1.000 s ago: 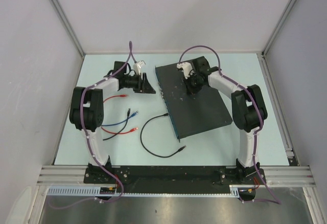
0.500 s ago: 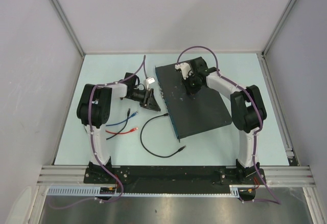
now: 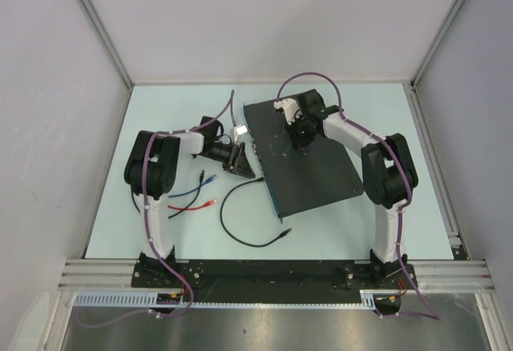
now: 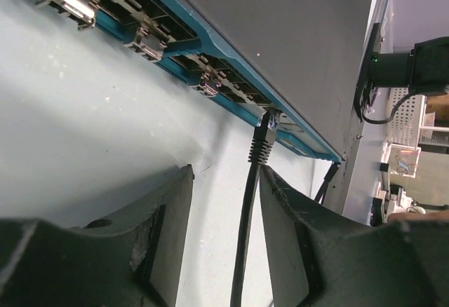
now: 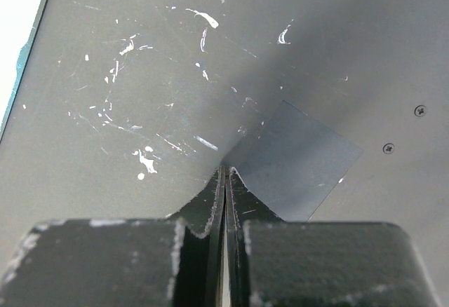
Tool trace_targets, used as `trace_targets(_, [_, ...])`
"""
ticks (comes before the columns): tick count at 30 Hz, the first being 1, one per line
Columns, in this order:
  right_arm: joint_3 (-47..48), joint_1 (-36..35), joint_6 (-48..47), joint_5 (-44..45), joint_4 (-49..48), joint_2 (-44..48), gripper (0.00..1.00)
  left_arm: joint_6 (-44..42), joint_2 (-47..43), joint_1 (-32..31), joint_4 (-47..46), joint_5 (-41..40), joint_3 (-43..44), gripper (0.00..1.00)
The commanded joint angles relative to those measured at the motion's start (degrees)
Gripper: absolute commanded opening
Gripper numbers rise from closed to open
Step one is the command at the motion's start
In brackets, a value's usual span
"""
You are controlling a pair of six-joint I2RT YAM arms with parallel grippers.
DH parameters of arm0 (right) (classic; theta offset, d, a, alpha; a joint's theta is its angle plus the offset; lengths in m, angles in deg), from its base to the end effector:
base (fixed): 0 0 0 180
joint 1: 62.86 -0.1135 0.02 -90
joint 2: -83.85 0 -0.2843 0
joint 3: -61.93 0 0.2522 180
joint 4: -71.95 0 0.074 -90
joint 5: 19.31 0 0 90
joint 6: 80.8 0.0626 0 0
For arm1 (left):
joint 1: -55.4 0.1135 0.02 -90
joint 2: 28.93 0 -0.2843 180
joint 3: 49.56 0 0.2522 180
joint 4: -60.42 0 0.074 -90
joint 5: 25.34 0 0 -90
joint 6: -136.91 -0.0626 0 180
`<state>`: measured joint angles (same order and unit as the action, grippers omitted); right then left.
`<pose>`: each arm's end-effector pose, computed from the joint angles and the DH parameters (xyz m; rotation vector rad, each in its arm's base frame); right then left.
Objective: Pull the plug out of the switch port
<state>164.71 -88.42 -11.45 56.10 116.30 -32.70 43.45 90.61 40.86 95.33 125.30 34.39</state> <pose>0.4110 0.2140 0.1935 -1.0968 2.3309 0.3607 0.3737 -0.1533 0.1154 0.6440 2.4480 -1.5078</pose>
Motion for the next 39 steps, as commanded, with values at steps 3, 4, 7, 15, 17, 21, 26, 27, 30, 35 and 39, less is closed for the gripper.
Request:
trace_targets(3, [-2.97, -2.56, -0.01, 0.0, 3.51, -7.28, 0.0, -3.3, -1.68, -0.83, -0.05, -1.05, -0.58, 0.5])
trace_targets(4, [-2.88, -2.56, -0.01, 0.09, 3.51, -7.29, 0.0, -3.3, -1.69, -0.92, -0.14, -0.79, -0.58, 0.5])
trace_targets(7, [-2.53, -2.74, -0.01, 0.17, 3.51, -7.46, 0.0, -4.97, -1.25, -1.71, 1.52, 0.43, 0.64, 0.51])
trace_targets(15, [-2.97, -3.18, -0.71, 1.23, 3.51, -7.02, 0.0, -9.63, 2.97, -3.56, 7.77, 3.6, 4.86, 0.5])
trace_targets(17, [-2.97, -3.35, -0.71, 1.23, 3.6, -6.85, 0.0, -10.07, 3.24, -3.56, 8.73, 3.87, 5.48, 0.5])
trace_targets(21, [-3.06, -3.62, -0.89, 1.41, 3.51, -6.93, 0.0, -9.72, 3.94, -3.56, 9.0, 4.49, 6.18, 0.49])
trace_targets(26, [-3.32, -4.23, -1.06, 1.58, 3.6, -6.93, 0.0, -9.1, 4.47, -3.65, 9.09, 4.92, 7.5, 0.48])
trace_targets(27, [-3.32, -4.15, -1.15, 1.67, 3.51, -6.93, 0.0, -9.02, 4.55, -3.65, 9.26, 5.27, 7.85, 0.48])
trace_targets(30, [-3.23, -4.23, -1.07, 2.2, 3.34, -6.85, 0.0, -5.78, 4.12, -3.47, 6.21, 5.46, 8.73, 0.5])
trace_targets(35, [-2.79, -3.01, 0.69, 0.63, 4.13, -4.39, 0.0, 11.08, -1.57, -0.84, -8.19, 2.2, 3.21, 0.54])
trace_targets(39, [-2.53, -2.21, 0.78, 0.0, 5.36, -3.07, 0.0, 16.65, -4.76, -0.13, -19.02, 0.36, -2.07, 0.56])
